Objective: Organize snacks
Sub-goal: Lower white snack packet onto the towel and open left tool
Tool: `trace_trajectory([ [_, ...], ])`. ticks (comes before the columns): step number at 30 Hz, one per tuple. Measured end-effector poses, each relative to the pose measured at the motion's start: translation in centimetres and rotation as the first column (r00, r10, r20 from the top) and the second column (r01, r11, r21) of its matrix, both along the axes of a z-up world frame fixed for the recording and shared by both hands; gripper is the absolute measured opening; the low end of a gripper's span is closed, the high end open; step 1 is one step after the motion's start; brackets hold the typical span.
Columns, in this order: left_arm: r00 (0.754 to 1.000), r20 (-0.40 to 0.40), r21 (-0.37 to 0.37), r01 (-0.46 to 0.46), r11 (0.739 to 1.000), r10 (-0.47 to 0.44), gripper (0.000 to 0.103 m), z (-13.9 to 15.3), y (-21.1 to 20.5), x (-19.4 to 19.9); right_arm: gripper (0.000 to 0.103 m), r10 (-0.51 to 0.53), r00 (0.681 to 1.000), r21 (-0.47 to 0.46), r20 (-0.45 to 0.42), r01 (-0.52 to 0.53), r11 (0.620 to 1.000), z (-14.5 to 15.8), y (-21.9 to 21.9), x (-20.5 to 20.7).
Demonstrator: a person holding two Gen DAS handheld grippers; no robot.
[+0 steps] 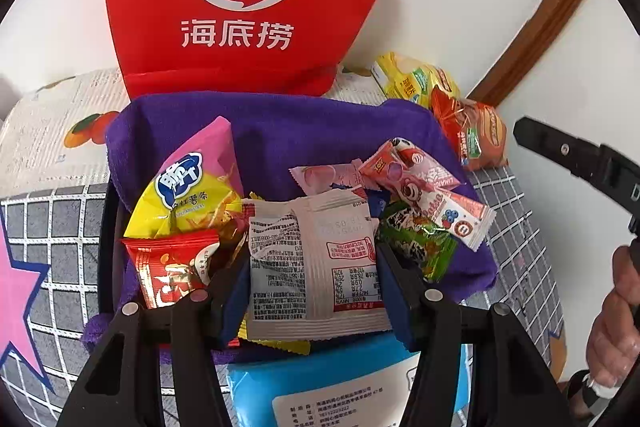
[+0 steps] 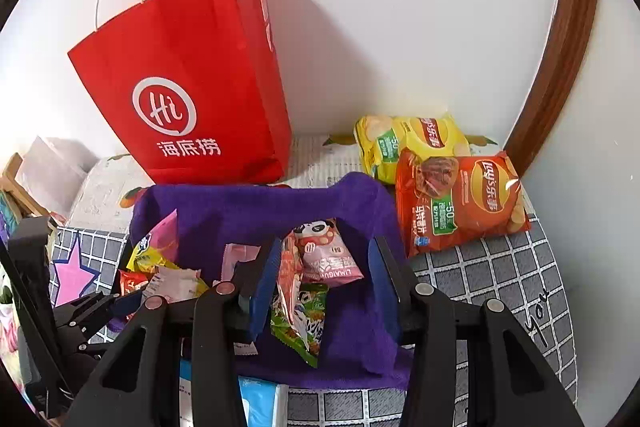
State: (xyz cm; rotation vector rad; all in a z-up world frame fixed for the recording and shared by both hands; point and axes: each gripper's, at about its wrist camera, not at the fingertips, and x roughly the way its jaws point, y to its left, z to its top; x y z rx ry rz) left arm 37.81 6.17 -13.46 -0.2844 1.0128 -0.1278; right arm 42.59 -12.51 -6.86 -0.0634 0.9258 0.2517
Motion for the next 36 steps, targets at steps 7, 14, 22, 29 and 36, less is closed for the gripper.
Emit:
trace_trajectory([
  [7, 1.000, -0.012, -0.014, -0.006, 1.000, 0.006, 0.057, 0.2, 0.2, 0.2, 0.047, 0.005, 1.000, -0.005, 0.002, -0.005, 1.000, 0.0, 0.4, -0.2],
  [14, 1.000, 0.004, -0.025, -0.019, 0.999, 0.019, 0.063, 0.9, 0.9, -0.2, 0.050, 0.015, 1.000, -0.046, 0.017, -0.014, 0.999, -0.1, 1.3, -0.6],
  [22, 0.997, 0.078, 0.026, -0.016, 1.000, 0.014, 0.064, 3.4, 0.9, -1.4, 0.051, 0.035, 0.999, -0.064, 0.033, -0.033, 0.997, 0.3, 2.2, -1.3],
  [29, 0.992, 0.128, 0.046, 0.010, 0.999, -0.015, 0.065, 5.6, 0.9, -2.5, 0.058, 0.021, 0.996, -0.079, 0.086, -0.014, 0.997, 2.0, 2.4, -2.8],
  [36, 0.977, 0.209, 0.090, 0.035, 0.995, -0.053, 0.069, 9.1, 0.3, -5.5, 0.072, -0.045, 0.991, 0.011, 0.129, 0.044, 0.999, 4.5, 0.0, -7.0],
])
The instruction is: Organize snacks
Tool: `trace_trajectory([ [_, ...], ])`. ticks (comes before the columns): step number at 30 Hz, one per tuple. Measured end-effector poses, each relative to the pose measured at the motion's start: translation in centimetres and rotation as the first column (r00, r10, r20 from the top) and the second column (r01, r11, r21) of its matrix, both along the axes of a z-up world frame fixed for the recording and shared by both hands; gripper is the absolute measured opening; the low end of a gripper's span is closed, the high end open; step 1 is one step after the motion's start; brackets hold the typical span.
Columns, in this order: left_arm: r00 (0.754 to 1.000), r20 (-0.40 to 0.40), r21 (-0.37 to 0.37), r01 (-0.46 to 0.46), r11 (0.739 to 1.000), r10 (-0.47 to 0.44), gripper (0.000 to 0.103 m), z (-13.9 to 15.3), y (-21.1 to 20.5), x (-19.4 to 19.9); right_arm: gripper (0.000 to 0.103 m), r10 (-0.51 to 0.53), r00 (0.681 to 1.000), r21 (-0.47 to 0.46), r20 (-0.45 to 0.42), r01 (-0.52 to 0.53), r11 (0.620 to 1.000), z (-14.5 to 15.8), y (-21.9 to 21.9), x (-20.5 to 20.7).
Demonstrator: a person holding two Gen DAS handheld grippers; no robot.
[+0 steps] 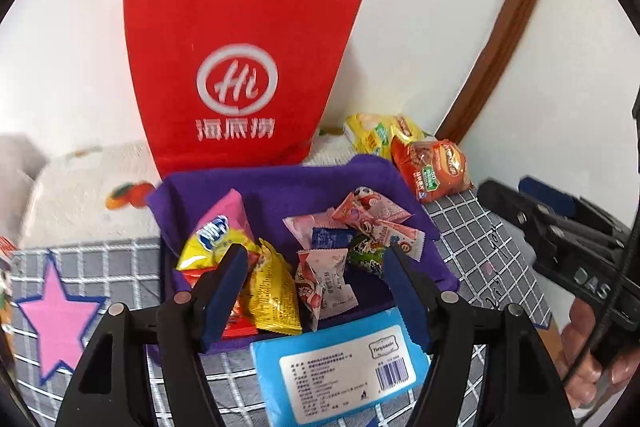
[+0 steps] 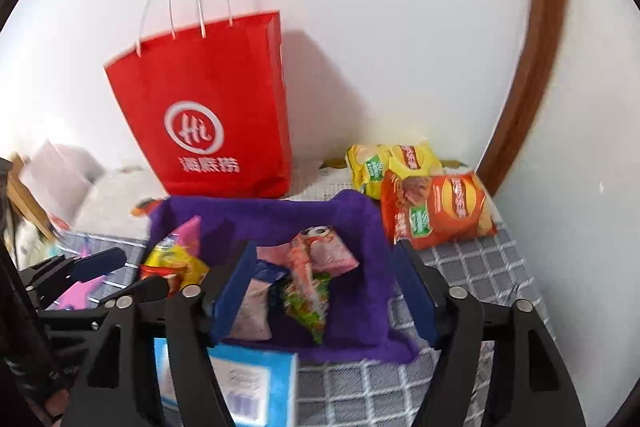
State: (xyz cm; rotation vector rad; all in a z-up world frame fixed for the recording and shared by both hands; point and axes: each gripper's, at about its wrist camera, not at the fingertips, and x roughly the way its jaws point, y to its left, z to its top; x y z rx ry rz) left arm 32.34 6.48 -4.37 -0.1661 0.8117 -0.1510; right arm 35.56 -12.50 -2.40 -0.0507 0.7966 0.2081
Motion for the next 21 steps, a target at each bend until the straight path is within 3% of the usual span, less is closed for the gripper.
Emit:
trace_trajectory([
  [6, 0.997, 0.073, 0.005, 0.024, 1.000, -0.024, 0.079, 2.4, -0.6, -5.3, 0.079, -0.010, 1.000, 0.014, 0.001, 0.010, 1.000, 1.2, -1.3, -5.1],
  [11, 0.995, 0.097, 0.074, 0.026, 0.997, -0.033, 0.083, 3.7, -1.2, -10.8, 0.079, -0.054, 0.999, 0.027, -0.002, 0.054, 0.998, 1.6, -2.2, -10.2],
  [15, 0.992, 0.124, 0.075, -0.011, 0.997, 0.002, 0.091, 4.4, -0.8, -15.2, 0.093, -0.097, 0.995, -0.004, 0.028, 0.098, 0.995, 2.0, -2.6, -15.1],
  [21, 0.985, 0.160, 0.105, -0.087, 0.991, 0.070, 0.099, 4.4, -0.7, -21.3, 0.101, -0.091, 0.995, -0.027, 0.045, 0.092, 0.995, 2.0, -2.7, -22.1],
])
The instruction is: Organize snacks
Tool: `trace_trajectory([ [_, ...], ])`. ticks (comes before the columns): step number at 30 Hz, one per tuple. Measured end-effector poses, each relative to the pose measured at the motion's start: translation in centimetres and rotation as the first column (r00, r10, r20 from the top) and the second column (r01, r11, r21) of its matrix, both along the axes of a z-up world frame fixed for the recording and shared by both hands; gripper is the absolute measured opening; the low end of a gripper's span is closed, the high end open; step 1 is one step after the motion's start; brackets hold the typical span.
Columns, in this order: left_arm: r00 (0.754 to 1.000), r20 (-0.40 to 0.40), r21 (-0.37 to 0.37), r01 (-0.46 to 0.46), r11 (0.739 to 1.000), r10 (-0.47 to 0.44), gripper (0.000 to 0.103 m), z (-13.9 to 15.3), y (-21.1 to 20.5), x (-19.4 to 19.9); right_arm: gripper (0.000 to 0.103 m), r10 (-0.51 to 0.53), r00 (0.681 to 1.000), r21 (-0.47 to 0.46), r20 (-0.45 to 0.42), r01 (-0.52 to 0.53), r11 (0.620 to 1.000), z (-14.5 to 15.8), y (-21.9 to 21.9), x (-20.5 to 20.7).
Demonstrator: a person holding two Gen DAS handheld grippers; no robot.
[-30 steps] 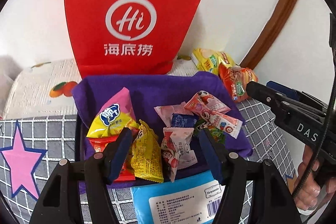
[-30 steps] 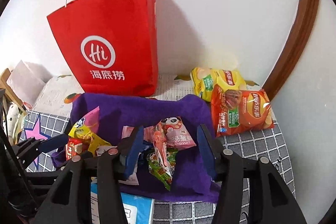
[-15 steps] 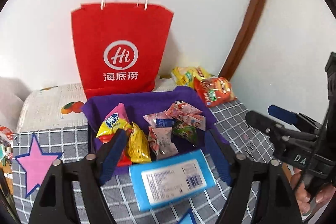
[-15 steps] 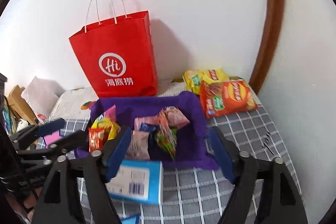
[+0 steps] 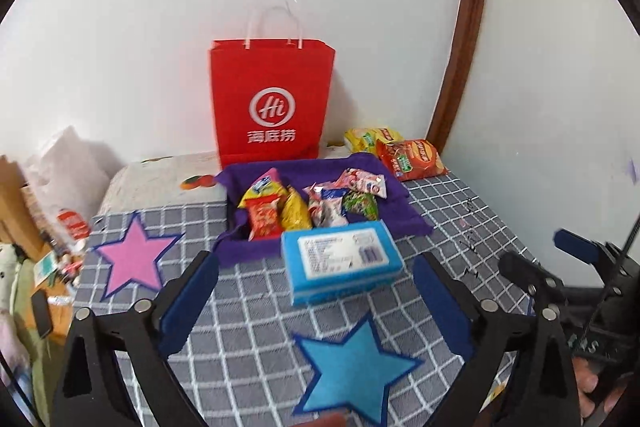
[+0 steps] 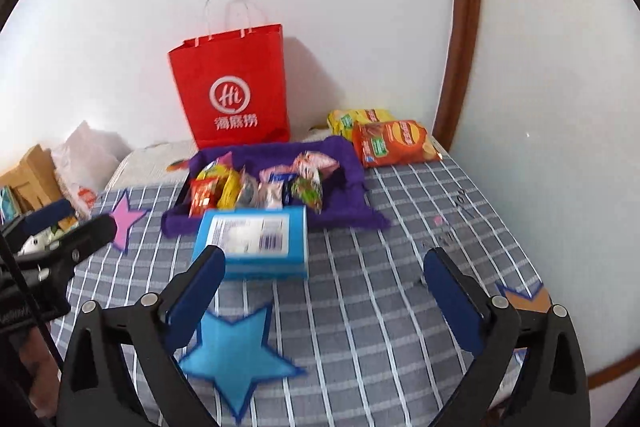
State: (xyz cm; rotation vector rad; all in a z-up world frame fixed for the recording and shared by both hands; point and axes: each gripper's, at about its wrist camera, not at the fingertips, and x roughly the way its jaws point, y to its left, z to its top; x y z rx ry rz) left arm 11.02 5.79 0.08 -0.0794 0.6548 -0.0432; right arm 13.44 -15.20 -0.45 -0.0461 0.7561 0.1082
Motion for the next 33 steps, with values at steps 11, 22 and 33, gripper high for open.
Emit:
trace_trajectory([
  [11, 0.997, 0.049, 0.027, -0.064, 0.998, 0.063, 0.100, 0.0, -1.1, -9.4, 0.101, -0.035, 0.999, 0.035, 0.033, 0.034, 0.999, 0.3, -1.5, -9.5],
  [22, 0.997, 0.061, 0.020, -0.052, 0.998, 0.051, 0.100, -0.3, -1.8, -12.5, 0.101, -0.051, 0.992, 0.030, 0.117, 0.048, 0.998, 1.4, -1.9, -13.8],
  [33, 0.998, 0.051, -0.004, -0.028, 1.000, 0.029, 0.100, -1.0, -1.8, -12.4, 0.101, -0.084, 0.989, 0.035, 0.124, 0.080, 0.996, 0.6, -2.4, -13.7],
])
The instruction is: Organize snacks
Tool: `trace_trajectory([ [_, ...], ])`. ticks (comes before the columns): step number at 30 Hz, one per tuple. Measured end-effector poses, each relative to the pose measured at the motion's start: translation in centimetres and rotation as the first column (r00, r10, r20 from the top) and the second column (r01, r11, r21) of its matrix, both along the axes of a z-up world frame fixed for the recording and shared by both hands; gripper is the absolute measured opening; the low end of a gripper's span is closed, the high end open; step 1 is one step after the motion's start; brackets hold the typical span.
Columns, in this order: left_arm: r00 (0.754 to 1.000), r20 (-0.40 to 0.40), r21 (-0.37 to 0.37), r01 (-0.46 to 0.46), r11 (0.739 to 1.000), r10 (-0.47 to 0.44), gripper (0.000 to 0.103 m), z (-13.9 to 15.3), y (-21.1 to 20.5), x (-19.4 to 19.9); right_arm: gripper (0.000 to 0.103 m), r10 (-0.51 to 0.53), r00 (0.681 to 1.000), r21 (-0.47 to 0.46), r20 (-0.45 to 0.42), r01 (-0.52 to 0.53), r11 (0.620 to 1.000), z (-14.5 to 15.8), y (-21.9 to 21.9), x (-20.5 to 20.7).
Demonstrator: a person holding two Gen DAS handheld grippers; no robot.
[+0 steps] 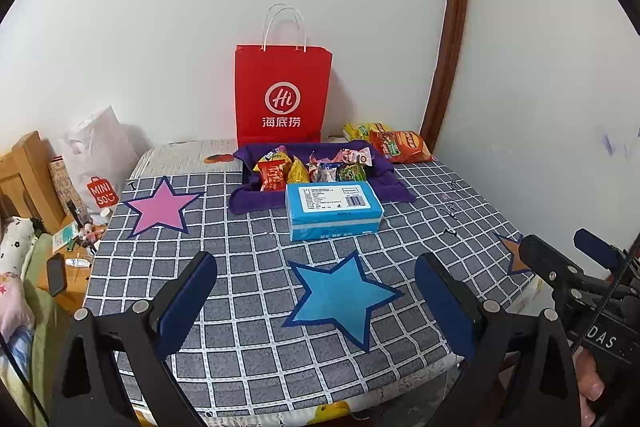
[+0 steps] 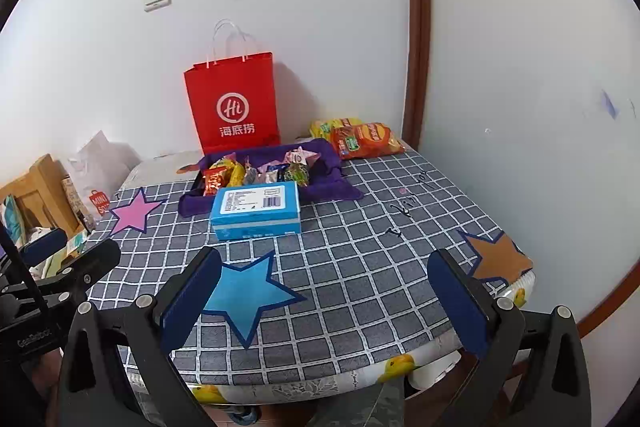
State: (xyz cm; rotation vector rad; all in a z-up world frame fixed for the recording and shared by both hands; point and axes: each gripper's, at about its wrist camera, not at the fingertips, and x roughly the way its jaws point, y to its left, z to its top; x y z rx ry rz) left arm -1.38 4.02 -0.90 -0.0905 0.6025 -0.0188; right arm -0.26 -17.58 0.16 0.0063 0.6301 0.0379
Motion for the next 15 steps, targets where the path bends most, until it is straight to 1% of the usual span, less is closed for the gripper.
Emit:
trace_trajectory([
  [4, 1.000, -0.004, -0.011, -0.004, 1.000, 0.004, 0.100, -0.23, 0.15, 0.06, 0.101, -0.011, 1.000, 0.013, -0.003, 0.011, 1.000, -0.23, -0.24, 0.11],
  [15, 1.000, 0.001, -0.020, 0.002, 1.000, -0.002, 0.100, -0.47, 0.23, 0.04, 0.101, -0.004, 1.000, -0.002, 0.005, 0.004, 1.000, -0.40, 0.30, -0.14],
])
